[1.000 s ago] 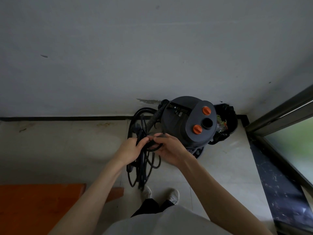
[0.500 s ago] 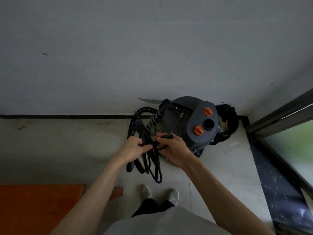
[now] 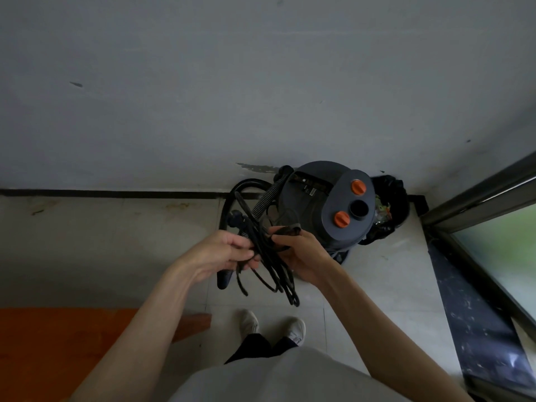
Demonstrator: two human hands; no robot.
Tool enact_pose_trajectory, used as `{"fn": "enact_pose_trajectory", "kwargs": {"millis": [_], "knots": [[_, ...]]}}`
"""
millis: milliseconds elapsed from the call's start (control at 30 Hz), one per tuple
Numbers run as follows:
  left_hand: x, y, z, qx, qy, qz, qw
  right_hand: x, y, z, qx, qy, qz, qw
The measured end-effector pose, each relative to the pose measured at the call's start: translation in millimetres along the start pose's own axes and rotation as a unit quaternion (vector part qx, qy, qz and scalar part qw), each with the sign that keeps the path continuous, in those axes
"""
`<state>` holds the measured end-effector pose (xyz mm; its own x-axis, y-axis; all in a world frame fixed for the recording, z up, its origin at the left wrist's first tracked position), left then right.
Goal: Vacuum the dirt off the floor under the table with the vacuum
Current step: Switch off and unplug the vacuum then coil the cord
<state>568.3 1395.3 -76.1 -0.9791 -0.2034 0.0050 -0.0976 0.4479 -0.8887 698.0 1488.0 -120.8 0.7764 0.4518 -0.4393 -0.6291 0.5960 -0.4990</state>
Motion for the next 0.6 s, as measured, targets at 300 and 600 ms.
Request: {"fn": "enact_pose_trajectory", "kwargs": {"millis": [300,600], "knots": [[-0.3,-15.0,-13.1,-0.008,0.021,-0.097,0.995,-3.8,-3.0,-6.5,-0.021,0.069,-0.005,0.997],[-4.3,-21.5,-15.7,-0.042,0.05,-0.075,0.995,-8.2,-4.3,-7.5,-0.036,0.047,0.002,0.998]]}}
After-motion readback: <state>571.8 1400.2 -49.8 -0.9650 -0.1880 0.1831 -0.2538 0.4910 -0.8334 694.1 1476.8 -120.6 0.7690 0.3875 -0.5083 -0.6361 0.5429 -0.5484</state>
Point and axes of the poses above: each hand's wrist, its own y-axis towards the middle knuckle, its own x-axis out of the back of the hand, z = x × y, the point moved 3 cm from there along y, towards the middle knuckle, and after that the axes turned 15 degrees about x, right-handed, at the moved point
